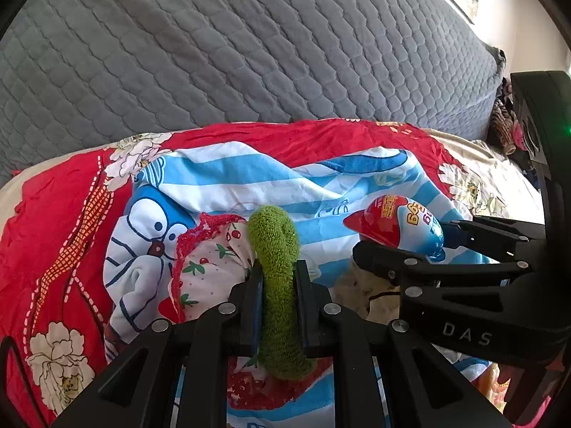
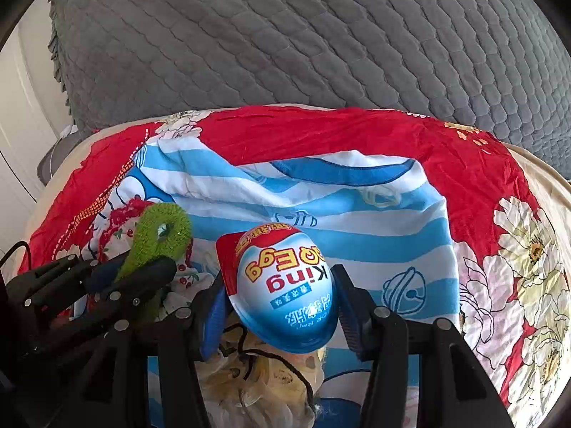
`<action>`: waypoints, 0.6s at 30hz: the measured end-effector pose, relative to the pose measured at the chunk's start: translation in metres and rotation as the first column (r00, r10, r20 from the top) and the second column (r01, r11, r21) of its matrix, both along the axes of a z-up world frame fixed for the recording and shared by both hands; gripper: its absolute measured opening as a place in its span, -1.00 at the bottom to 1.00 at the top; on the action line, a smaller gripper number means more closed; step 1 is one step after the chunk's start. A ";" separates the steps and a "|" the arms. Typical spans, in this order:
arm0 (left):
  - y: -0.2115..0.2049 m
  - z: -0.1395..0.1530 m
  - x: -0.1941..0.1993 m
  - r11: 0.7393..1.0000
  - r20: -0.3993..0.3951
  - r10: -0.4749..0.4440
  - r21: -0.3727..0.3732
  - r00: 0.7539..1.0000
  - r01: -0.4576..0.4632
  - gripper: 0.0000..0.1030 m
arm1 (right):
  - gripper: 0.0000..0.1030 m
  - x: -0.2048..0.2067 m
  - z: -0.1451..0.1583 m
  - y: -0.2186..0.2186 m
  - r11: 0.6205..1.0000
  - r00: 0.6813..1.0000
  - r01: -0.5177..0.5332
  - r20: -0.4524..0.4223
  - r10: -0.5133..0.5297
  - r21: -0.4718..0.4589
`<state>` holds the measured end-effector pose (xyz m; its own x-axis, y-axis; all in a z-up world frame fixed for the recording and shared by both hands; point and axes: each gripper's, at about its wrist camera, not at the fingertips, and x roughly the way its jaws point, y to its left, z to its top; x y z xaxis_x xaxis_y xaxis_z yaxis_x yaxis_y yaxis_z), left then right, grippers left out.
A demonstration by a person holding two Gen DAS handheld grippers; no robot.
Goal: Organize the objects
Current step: 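Lower the egg and ring onto the shirt and open both tools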
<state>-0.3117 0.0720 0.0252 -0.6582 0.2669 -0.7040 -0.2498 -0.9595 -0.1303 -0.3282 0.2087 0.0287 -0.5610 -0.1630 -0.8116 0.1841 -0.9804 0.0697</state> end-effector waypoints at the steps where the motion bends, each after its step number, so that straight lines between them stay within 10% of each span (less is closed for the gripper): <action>1: 0.001 0.000 -0.001 1.000 0.001 -0.002 -0.003 1.000 0.002 -0.69 | 0.06 -0.001 -0.001 0.000 1.000 1.000 0.000 0.002 0.000 0.000; 13: 0.002 -0.001 -0.009 1.000 0.014 0.001 -0.013 1.000 -0.001 -0.58 | 0.07 -0.004 0.001 0.003 1.000 1.000 0.021 0.014 -0.021 -0.009; 18: -0.003 0.003 -0.007 1.000 0.016 0.017 -0.011 1.000 -0.016 -0.21 | 0.07 -0.002 0.004 0.005 0.999 0.999 0.032 0.012 -0.032 -0.015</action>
